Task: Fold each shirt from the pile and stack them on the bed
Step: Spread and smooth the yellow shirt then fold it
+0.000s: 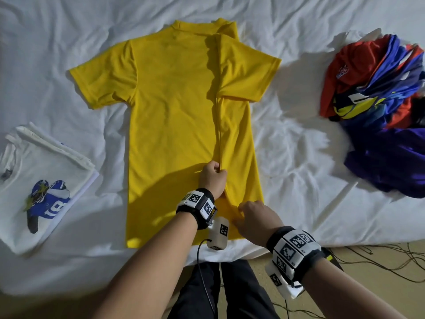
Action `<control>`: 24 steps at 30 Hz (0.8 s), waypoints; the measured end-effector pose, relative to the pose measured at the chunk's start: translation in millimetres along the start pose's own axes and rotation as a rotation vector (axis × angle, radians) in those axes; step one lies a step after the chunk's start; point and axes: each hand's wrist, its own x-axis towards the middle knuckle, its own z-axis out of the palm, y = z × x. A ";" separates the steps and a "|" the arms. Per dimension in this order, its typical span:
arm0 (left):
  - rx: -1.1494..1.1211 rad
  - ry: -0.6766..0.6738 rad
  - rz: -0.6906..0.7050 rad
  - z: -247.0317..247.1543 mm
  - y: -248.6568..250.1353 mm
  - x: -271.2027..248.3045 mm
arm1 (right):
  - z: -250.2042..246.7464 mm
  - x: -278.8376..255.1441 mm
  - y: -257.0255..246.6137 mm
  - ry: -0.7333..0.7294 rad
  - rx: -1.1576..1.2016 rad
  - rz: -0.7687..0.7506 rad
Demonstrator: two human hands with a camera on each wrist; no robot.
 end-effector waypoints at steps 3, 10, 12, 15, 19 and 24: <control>-0.016 0.010 0.003 -0.1 2.2 -8.0 | -1.1 1.9 5.2 0.192 0.103 0.059; 0.091 -0.058 -0.054 8.7 -23.5 -24.0 | 6.8 15.0 48.4 0.273 0.511 0.240; 0.129 -0.026 -0.049 9.0 -33.5 -23.8 | 12.9 13.6 56.1 0.201 0.545 0.242; 0.160 -0.009 -0.071 4.8 -34.8 -25.6 | 14.1 9.9 60.4 0.209 0.466 0.240; 0.357 0.014 -0.005 4.0 -12.9 -19.1 | 11.3 25.7 42.5 0.438 0.079 0.039; 0.548 0.039 0.043 -0.6 0.9 -0.1 | 22.7 65.1 44.5 0.270 -0.223 -0.168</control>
